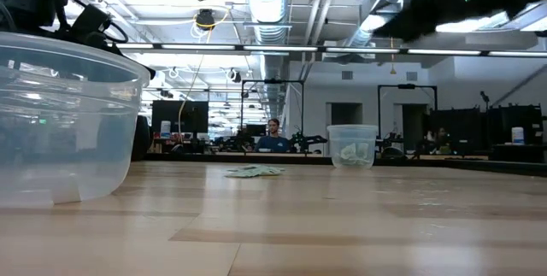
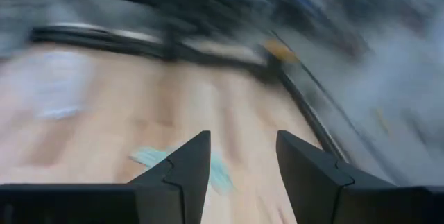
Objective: Pick and place Stevia / Truvia into bins
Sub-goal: Put the stevia packet into the bottom container
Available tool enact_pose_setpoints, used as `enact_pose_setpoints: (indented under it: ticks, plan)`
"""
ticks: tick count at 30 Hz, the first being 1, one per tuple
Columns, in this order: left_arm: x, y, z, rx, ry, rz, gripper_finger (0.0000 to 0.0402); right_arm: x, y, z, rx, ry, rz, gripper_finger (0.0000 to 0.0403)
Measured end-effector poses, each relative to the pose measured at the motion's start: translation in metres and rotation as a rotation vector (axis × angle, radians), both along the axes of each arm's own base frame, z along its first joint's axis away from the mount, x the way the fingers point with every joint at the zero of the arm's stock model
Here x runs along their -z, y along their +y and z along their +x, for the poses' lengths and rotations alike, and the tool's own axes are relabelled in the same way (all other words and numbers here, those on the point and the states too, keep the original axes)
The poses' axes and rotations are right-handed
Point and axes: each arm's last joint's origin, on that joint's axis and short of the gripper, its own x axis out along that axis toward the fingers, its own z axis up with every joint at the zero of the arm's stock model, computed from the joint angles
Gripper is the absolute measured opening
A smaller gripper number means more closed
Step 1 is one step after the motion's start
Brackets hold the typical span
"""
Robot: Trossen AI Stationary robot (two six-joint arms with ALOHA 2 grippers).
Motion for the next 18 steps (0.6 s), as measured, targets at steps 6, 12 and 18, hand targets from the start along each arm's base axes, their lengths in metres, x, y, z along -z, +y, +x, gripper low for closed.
enact_pose_setpoints:
  ticks: [6, 12, 18]
  plan:
    - [0.0, 0.0, 0.0, 0.0, 0.0, 0.0, 0.0163, 0.022, -0.009, -0.022, 0.04, -0.01, 0.151, 0.0159]
    - [0.0, 0.0, 0.0, 0.001, 0.0, 0.0, 0.0163, 0.023, 0.003, -0.034, -0.476, -0.139, 0.104, 0.0159]
    - [0.0, 0.0, 0.0, 0.001, 0.0, 0.0, 0.0163, 0.043, 0.005, -0.039, -0.44, -0.155, 0.125, 0.0159]
